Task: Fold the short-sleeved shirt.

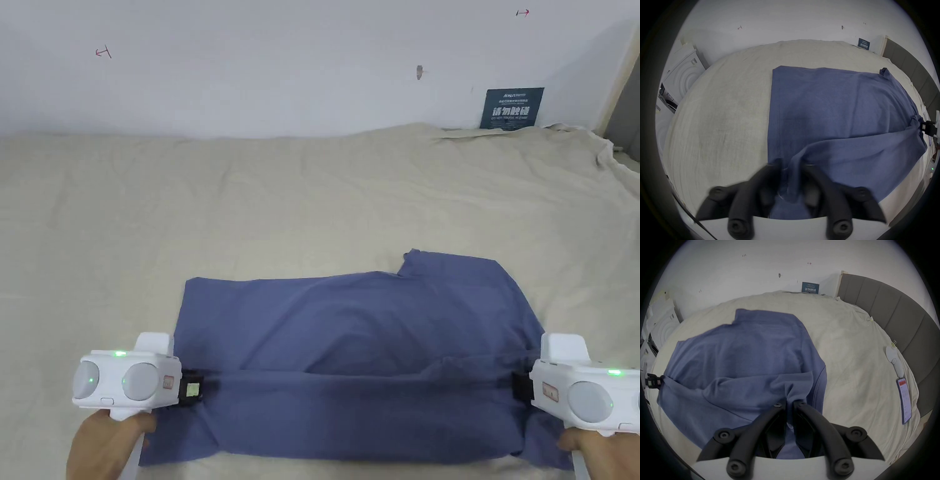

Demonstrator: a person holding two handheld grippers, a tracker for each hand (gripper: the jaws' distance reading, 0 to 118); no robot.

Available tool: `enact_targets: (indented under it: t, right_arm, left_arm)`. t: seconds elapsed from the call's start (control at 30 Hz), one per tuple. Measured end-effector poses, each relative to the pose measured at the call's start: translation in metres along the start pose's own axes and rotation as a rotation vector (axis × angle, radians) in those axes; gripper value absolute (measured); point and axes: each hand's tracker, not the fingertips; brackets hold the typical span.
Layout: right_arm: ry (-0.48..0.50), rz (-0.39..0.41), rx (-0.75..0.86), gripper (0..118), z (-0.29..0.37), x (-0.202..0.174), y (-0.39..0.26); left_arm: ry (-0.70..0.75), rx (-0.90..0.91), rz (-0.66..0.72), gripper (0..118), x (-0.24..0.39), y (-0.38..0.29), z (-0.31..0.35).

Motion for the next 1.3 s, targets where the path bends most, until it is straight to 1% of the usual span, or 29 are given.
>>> enact_targets:
  t: [0.03, 0.07, 0.1, 0.13, 0.17, 0.27, 0.33, 0.43, 0.53, 0.63, 0.7, 0.73, 0.77, 0.8, 0.83, 0.87, 0.9, 0.97, 1.03, 1.1, 1.3]
  right_arm:
    - [0.022, -0.009, 0.017, 38, 0.008, 0.0, 0.002]
    - [0.028, -0.009, 0.032, 57, 0.016, 0.004, 0.004]
    - [0.03, -0.012, 0.06, 78, 0.025, 0.004, 0.005]
    - [0.032, -0.015, 0.096, 89, 0.037, 0.005, 0.006]
    - [0.039, -0.019, 0.13, 92, 0.049, 0.005, 0.007]
    - [0.071, -0.034, 0.211, 93, 0.085, 0.009, 0.007]
    - [0.092, -0.028, 0.267, 93, 0.11, 0.009, 0.004]
    - [0.091, -0.011, 0.335, 93, 0.144, 0.007, -0.003]
    - [0.091, -0.018, 0.386, 93, 0.17, 0.005, -0.015]
    - [0.093, -0.022, 0.427, 92, 0.189, 0.001, -0.031]
    - [0.057, -0.015, 0.458, 92, 0.198, -0.002, -0.042]
    - [0.041, -0.009, 0.471, 91, 0.201, -0.003, -0.049]
    - [0.04, -0.01, 0.48, 84, 0.204, -0.004, -0.055]
    - [0.035, -0.011, 0.483, 57, 0.206, -0.004, -0.059]
    - [0.029, -0.016, 0.485, 24, 0.207, -0.004, -0.063]
    - [-0.003, -0.015, 0.489, 0, 0.209, -0.005, -0.068]
    - [0.059, -0.021, 0.487, 0, 0.211, -0.006, -0.07]
    - [0.05, -0.026, 0.476, 0, 0.212, -0.009, -0.075]
    - [0.041, -0.014, 0.47, 0, 0.211, -0.008, -0.076]
    - [0.055, -0.032, 0.465, 0, 0.211, -0.008, -0.078]
    - [0.061, -0.044, 0.445, 0, 0.208, -0.007, -0.079]
  left_arm:
    - [-0.004, 0.007, 0.005, 96, -0.001, 0.001, 0.005]
    - [-0.019, 0.02, 0.013, 110, -0.001, 0.002, 0.012]
    - [-0.035, 0.044, 0.016, 115, -0.001, 0.002, 0.021]
    - [-0.047, 0.071, 0.016, 115, -0.002, 0.003, 0.029]
    - [-0.049, 0.101, 0.003, 115, -0.001, 0.004, 0.038]
    - [-0.057, 0.184, -0.032, 115, 0.001, 0.001, 0.071]
    - [-0.067, 0.242, -0.029, 115, 0.002, -0.003, 0.091]
    - [-0.099, 0.345, 0.009, 115, 0.001, -0.013, 0.119]
    - [-0.11, 0.406, 0.039, 115, 0.003, -0.027, 0.142]
    - [-0.093, 0.454, 0.017, 115, 0.009, -0.05, 0.154]
    - [-0.066, 0.493, 0.009, 111, 0.013, -0.066, 0.157]
    - [-0.068, 0.512, 0.007, 105, 0.014, -0.075, 0.158]
    - [-0.078, 0.52, 0.004, 95, 0.015, -0.083, 0.16]
    - [-0.076, 0.522, 0.005, 70, 0.016, -0.089, 0.16]
    - [-0.06, 0.525, 0.006, 42, 0.017, -0.095, 0.16]
    - [-0.054, 0.515, 0.005, 15, 0.018, -0.1, 0.159]
    - [-0.051, 0.499, 0.005, 0, 0.017, -0.105, 0.158]
    - [-0.099, 0.475, 0.033, 0, 0.014, -0.112, 0.157]
    - [-0.083, 0.46, 0.051, 0, 0.012, -0.116, 0.153]
    - [-0.076, 0.436, 0.059, 0, 0.008, -0.116, 0.151]
    - [-0.08, 0.231, 0.106, 0, -0.01, -0.097, 0.118]
